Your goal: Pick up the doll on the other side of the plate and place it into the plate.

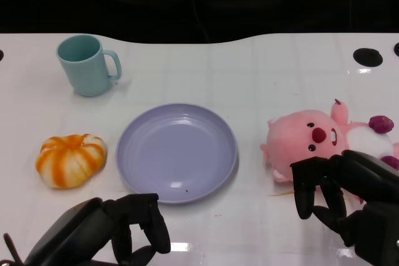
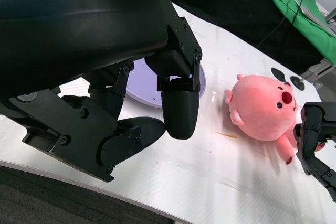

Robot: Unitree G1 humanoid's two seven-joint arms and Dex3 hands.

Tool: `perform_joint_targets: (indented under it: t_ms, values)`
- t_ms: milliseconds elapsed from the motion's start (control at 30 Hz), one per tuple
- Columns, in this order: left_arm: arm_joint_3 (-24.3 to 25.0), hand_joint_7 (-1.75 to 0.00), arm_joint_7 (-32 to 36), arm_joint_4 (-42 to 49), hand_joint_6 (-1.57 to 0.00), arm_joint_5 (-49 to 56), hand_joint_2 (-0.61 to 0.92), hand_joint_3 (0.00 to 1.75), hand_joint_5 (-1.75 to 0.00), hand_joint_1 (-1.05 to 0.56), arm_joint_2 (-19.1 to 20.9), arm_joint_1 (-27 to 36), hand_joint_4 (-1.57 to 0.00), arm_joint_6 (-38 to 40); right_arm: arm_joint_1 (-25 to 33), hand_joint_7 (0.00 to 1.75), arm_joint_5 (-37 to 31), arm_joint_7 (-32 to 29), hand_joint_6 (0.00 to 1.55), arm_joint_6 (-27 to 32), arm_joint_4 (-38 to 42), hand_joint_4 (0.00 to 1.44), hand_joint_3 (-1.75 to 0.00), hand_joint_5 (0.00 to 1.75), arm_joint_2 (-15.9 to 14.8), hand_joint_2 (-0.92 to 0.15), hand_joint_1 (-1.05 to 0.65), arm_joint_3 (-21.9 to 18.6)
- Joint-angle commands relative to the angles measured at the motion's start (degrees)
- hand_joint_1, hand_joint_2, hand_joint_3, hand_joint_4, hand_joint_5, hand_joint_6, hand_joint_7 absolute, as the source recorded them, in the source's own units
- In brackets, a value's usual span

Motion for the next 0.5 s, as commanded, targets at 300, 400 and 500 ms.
perform_joint_targets:
  t_ms: [300, 400, 500]
  values:
    - [0.36, -1.34, -0.21, 0.14, -0.66, 0.39, 0.66, 0.93, -1.69, -0.21, 0.68, -0.34, -0.65, -0.11, -0.84, 1.56, 0.6, -0.01, 0.75, -0.46, 0.48, 0.88, -1.37, 1.75, -0.29, -0.32, -0.08, -0.17]
    - [0.32, -1.35, -0.27, 0.05, -0.66, 0.56, 0.65, 0.93, -1.69, -0.22, 0.79, -0.36, -0.65, -0.08, -0.81, 1.54, 0.63, -0.07, 0.75, -0.24, 0.37, 0.86, -1.36, 1.75, -0.22, -0.32, -0.07, -0.24]
    - [0.29, -1.35, -0.29, -0.13, -0.65, 0.8, 0.65, 0.93, -1.69, -0.22, 0.87, -0.3, -0.65, 0.01, -0.75, 1.52, 1.47, -0.13, 0.76, -0.26, 0.49, 0.86, -1.35, 1.75, 0.13, -0.33, -0.05, -0.61]
